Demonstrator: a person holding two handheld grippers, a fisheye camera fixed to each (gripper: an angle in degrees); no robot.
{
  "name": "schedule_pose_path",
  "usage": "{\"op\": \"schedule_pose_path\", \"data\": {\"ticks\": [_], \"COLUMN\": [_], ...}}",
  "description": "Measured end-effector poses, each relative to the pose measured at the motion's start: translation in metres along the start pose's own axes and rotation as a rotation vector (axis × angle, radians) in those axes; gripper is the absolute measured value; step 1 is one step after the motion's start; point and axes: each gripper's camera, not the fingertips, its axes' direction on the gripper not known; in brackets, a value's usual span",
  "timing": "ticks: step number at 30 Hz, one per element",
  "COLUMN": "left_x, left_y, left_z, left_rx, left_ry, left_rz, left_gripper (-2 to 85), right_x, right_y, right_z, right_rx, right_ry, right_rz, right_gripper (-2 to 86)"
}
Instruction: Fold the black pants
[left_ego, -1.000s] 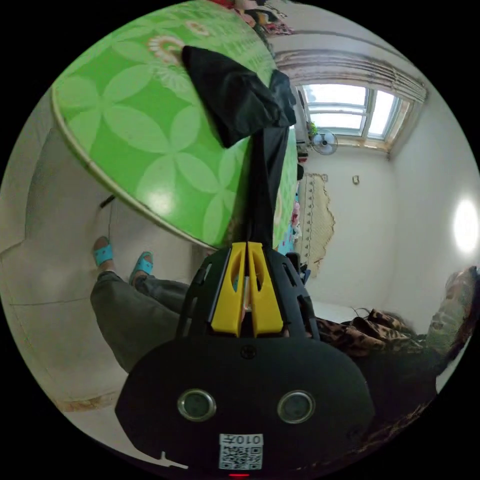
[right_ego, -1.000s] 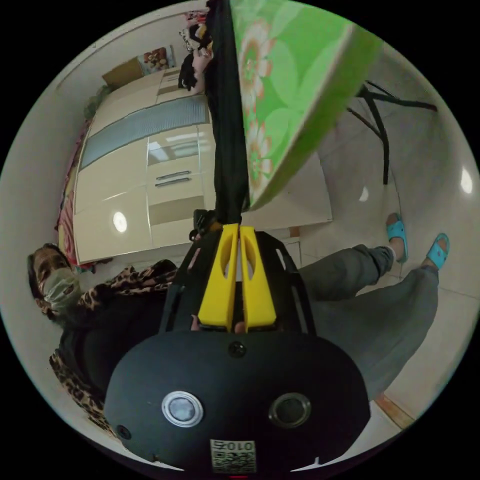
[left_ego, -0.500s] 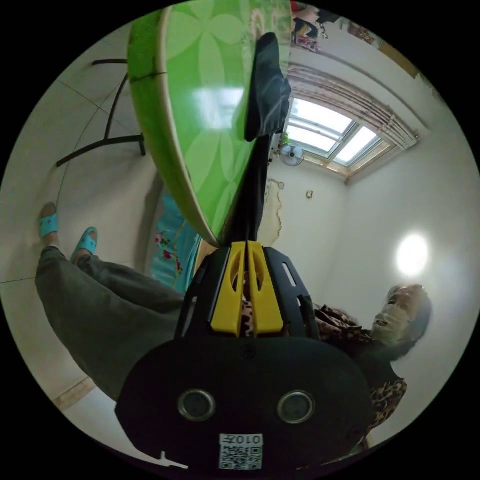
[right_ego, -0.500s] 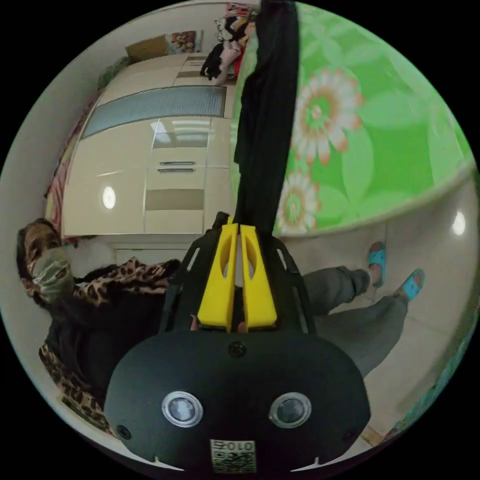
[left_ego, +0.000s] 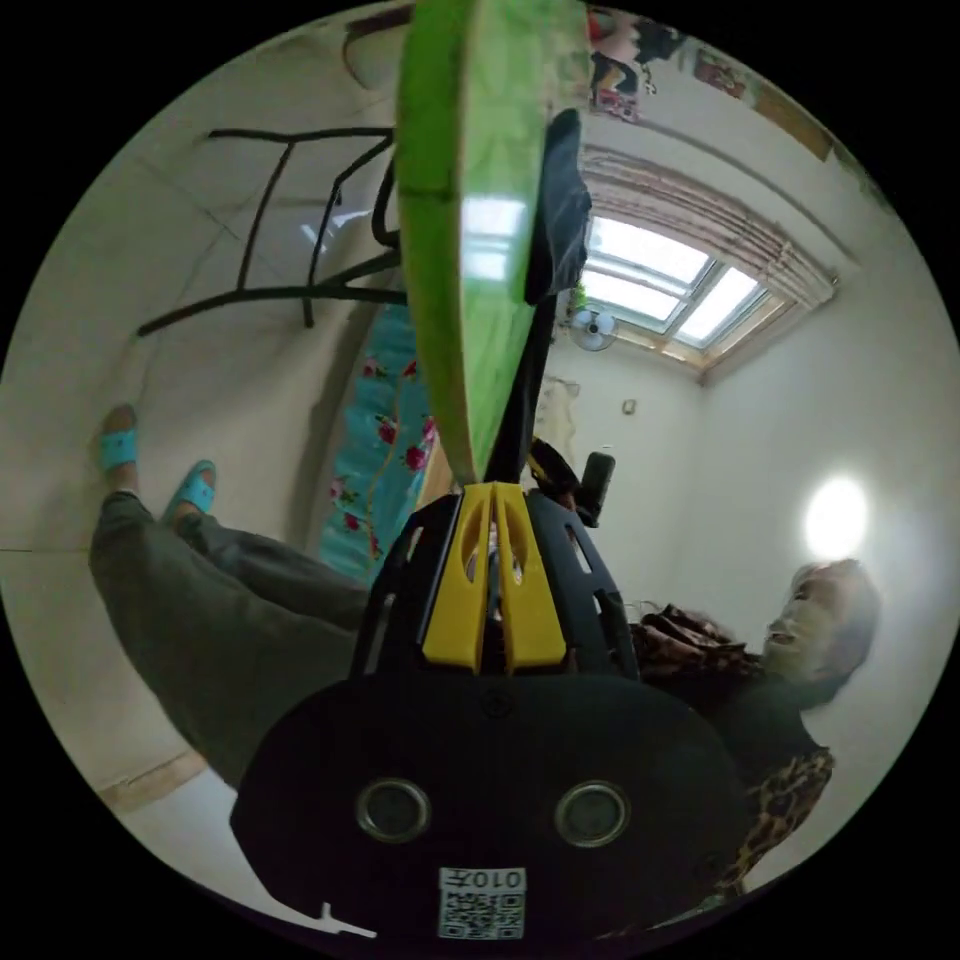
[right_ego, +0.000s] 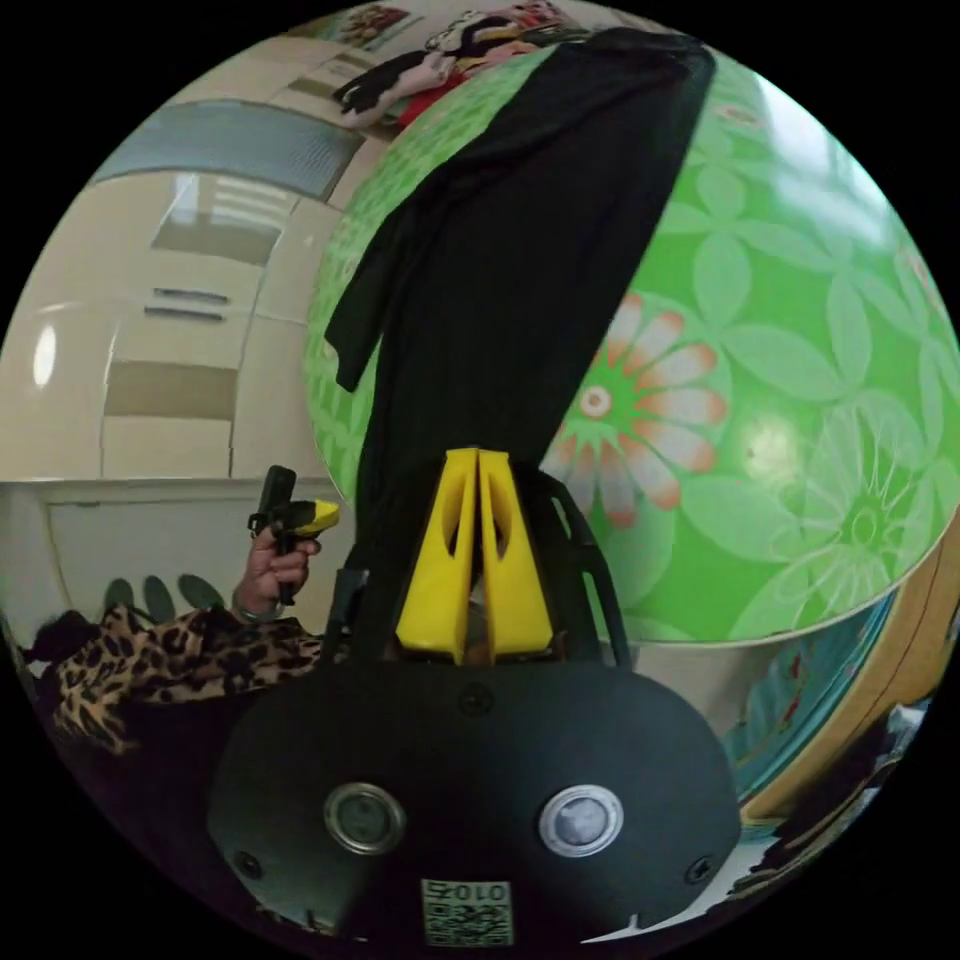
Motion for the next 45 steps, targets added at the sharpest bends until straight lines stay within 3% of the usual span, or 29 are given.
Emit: {"op": "schedule_pose_path", "data": {"ticks": [4, 9, 14, 17, 21, 25, 28, 31, 33, 35, 40, 45], "left_x": [0.056, 0.137, 0.124, 0.117, 0.119, 0.126, 0.16, 0.184, 0.168, 0.156, 0.169, 0.168], "left_y": [-0.002, -0.027, -0.042, -0.031, 0.003, 0.029, 0.034, 0.026, 0.016, 0.014, 0.033, 0.032], "left_z": [0.005, 0.117, 0.193, 0.176, 0.094, 0.054, 0.077, 0.135, 0.157, 0.142, 0.104, 0.066], "left_rx": [-0.012, -0.302, -0.441, -0.391, -0.112, 0.012, -0.009, -0.138, -0.194, -0.165, -0.05, 0.132], "left_ry": [-0.13, -0.23, -0.407, -0.428, -0.609, -0.812, -0.751, -0.628, -0.778, -0.677, -0.816, -0.517], "left_rz": [0.183, 0.463, 0.442, 0.401, 0.275, 0.179, 0.321, 0.447, 0.38, 0.314, 0.271, 0.248], "left_gripper": [-0.2, -0.1, -0.1, -0.2, -0.2, -0.1, -0.1, -0.2, -0.2, -0.1, 0.1, 1.1], "right_x": [0.0, -0.01, -0.016, -0.025, -0.036, -0.054, -0.073, -0.097, -0.113, -0.137, -0.18, -0.195], "right_y": [0.005, 0.011, 0.018, 0.02, 0.021, 0.019, 0.019, 0.021, 0.022, 0.027, 0.043, 0.053], "right_z": [0.008, 0.017, 0.027, 0.033, 0.041, 0.051, 0.059, 0.067, 0.074, 0.084, 0.112, 0.128], "right_rx": [0.029, -0.004, 0.006, 0.022, 0.028, 0.013, 0.011, 0.013, 0.014, 0.011, 0.04, 0.08], "right_ry": [-0.068, -0.076, -0.115, -0.109, -0.098, -0.055, 0.014, 0.116, 0.195, 0.332, 0.609, 0.699], "right_rz": [-0.003, 0.017, 0.026, 0.012, -0.007, -0.039, -0.078, -0.132, -0.17, -0.253, -0.423, -0.469], "right_gripper": [2.1, 2.1, 2.0, 2.0, 2.0, 1.9, 1.9, 2.0, 2.0, 2.2, 2.5, 2.5]}}
